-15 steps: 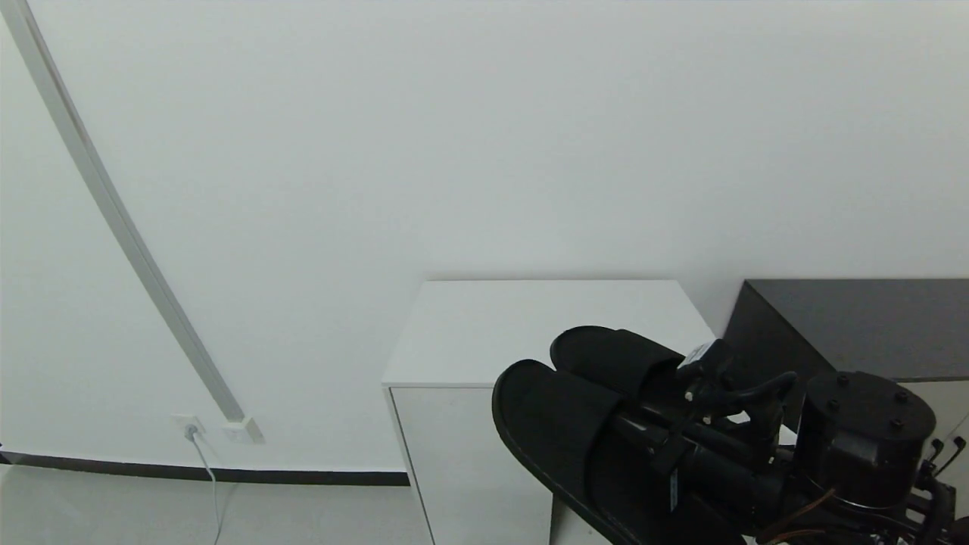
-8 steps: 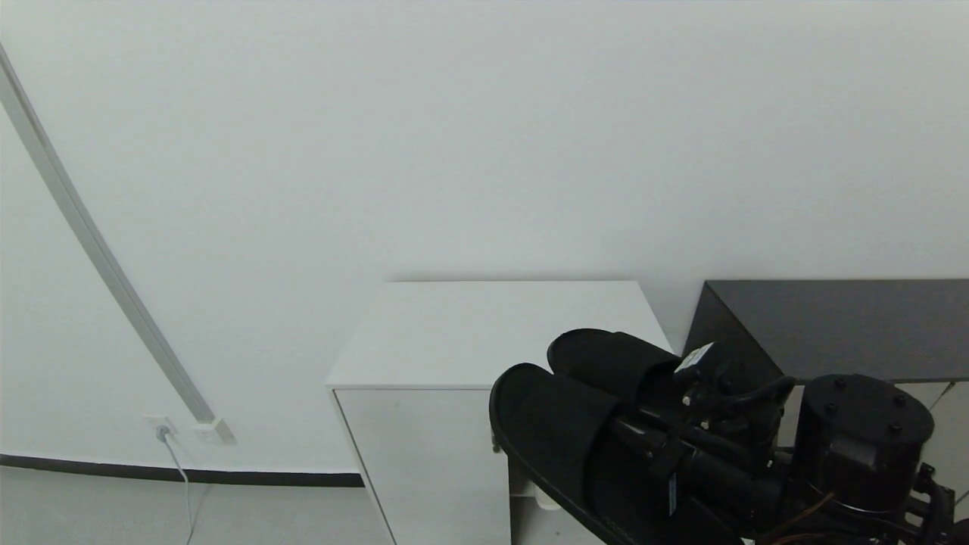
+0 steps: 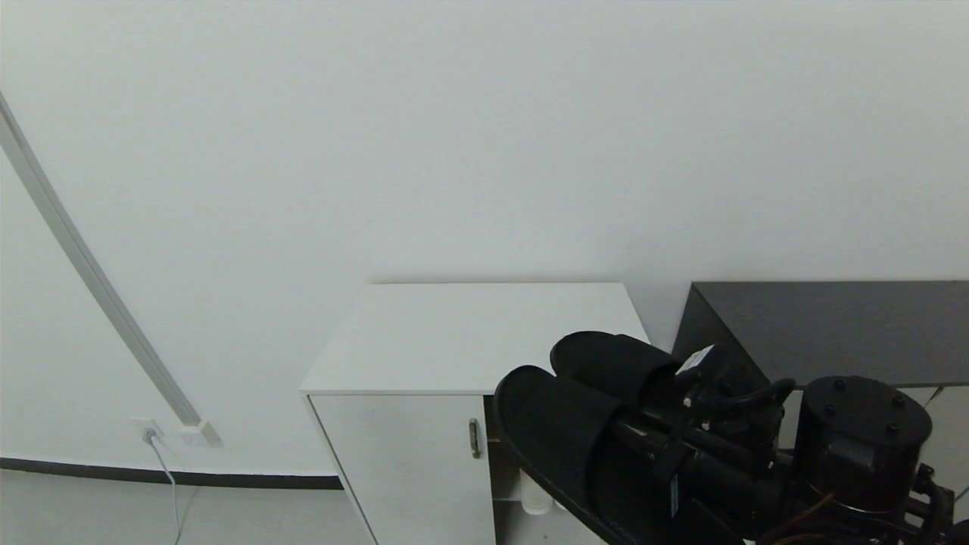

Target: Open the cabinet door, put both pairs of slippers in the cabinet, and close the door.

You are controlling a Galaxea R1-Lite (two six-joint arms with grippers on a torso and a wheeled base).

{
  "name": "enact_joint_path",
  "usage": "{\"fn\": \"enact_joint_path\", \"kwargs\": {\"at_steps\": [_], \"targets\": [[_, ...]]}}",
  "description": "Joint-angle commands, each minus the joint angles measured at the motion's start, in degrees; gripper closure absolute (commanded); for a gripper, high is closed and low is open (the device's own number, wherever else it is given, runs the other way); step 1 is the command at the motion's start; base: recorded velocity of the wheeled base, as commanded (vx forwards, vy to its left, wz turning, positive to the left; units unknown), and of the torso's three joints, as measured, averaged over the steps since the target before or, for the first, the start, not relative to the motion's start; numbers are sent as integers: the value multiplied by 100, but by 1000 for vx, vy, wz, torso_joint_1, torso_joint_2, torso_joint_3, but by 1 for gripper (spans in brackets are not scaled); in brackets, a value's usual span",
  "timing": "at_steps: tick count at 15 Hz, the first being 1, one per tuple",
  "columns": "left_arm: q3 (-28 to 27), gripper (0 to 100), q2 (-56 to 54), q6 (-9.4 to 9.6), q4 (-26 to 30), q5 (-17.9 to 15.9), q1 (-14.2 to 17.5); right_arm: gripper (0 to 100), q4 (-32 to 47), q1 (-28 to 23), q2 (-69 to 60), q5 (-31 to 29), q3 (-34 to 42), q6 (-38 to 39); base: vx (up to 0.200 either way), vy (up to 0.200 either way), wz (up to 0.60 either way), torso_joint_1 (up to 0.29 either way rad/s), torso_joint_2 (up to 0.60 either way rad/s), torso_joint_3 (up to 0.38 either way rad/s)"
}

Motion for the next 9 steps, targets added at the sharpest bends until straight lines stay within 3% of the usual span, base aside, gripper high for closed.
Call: {"fn": "enact_joint_path", "kwargs": {"at_steps": [1, 3, 9], "targets": [[1, 100, 7, 0, -1, -1, 4, 100, -1, -7, 17, 1, 1, -2, 0, 0, 0, 0, 0, 0], [1, 100, 7, 0, -1, -1, 4, 100, -10, -7, 52, 1, 1, -2, 0, 0, 0, 0, 0, 0], [1, 100, 7, 0, -1, -1, 4, 100, -19, -7, 87, 1, 1, -81, 0, 0, 0, -141, 321, 172]]}}
